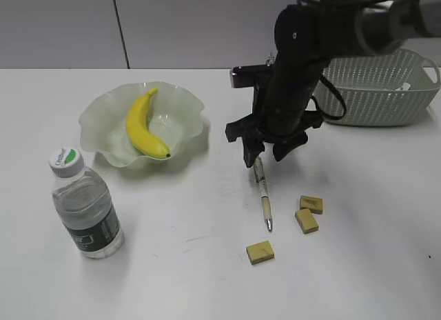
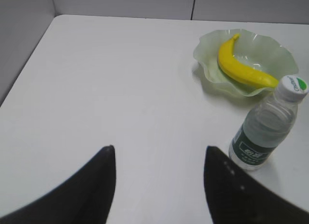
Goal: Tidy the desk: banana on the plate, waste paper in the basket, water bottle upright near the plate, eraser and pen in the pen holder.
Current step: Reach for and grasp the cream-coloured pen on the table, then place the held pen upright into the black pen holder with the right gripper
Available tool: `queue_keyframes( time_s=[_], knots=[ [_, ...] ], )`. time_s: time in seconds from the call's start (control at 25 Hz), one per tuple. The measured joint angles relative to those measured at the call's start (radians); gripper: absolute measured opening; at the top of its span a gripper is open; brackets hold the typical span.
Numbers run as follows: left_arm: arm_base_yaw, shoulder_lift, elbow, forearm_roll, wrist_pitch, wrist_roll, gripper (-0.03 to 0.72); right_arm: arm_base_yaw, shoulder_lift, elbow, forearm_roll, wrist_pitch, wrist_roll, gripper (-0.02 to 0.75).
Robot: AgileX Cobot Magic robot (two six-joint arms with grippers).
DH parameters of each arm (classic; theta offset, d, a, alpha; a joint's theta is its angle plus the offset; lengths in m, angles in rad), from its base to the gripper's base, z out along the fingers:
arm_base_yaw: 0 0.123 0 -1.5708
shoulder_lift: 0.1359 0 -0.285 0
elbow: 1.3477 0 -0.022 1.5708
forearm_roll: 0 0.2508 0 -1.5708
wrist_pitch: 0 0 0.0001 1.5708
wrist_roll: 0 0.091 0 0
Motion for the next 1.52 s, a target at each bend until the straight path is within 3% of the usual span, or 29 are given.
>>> queue_keyframes(
  time_s=[0.16, 0.36, 0.44, 0.56, 0.8, 0.88, 0.96, 1.12, 1.2, 1.36, 1.52],
  knots=[
    [0.001, 0.0, 0.0, -0.012, -0.002, 0.023, 0.435, 0.0, 0.057, -0.006, -0.013, 0.01, 0.034, 0.452],
    [0.001, 0.0, 0.0, -0.014, -0.004, 0.028, 0.435, 0.0, 0.091, -0.008, -0.007, 0.008, 0.038, 0.369],
    [0.001, 0.0, 0.0, -0.014, -0.004, 0.03, 0.435, 0.0, 0.092, -0.009, -0.001, 0.007, 0.039, 0.305],
    [0.001, 0.0, 0.0, -0.02, -0.005, 0.03, 0.435, 0.0, 0.094, -0.009, 0.012, 0.006, 0.041, 0.136],
    [0.001, 0.0, 0.0, -0.041, -0.005, 0.03, 0.435, 0.002, 0.011, 0.013, 0.021, -0.046, 0.017, 0.121],
    [0.001, 0.0, 0.0, -0.041, -0.005, 0.031, 0.435, 0.009, -0.118, 0.067, 0.022, -0.178, -0.002, 0.12],
    [0.001, 0.0, 0.0, -0.043, -0.005, 0.031, 0.435, 0.018, -0.27, 0.163, 0.01, -0.415, -0.009, 0.109],
    [0.001, 0.0, 0.0, -0.044, -0.005, 0.031, 0.435, -0.01, -0.487, 0.432, -0.102, -1.137, -0.052, 0.11],
    [0.001, 0.0, 0.0, -0.044, -0.005, 0.031, 0.435, -0.042, -0.477, 0.509, -0.09, -1.424, -0.129, 0.11],
    [0.001, 0.0, 0.0, -0.044, -0.005, 0.031, 0.435, -0.08, -0.33, 0.538, 0.033, -1.593, -0.205, 0.11],
    [0.001, 0.0, 0.0, -0.044, -0.005, 0.031, 0.435, -0.089, -0.172, 0.541, 0.065, -1.723, -0.215, 0.132]
  ],
)
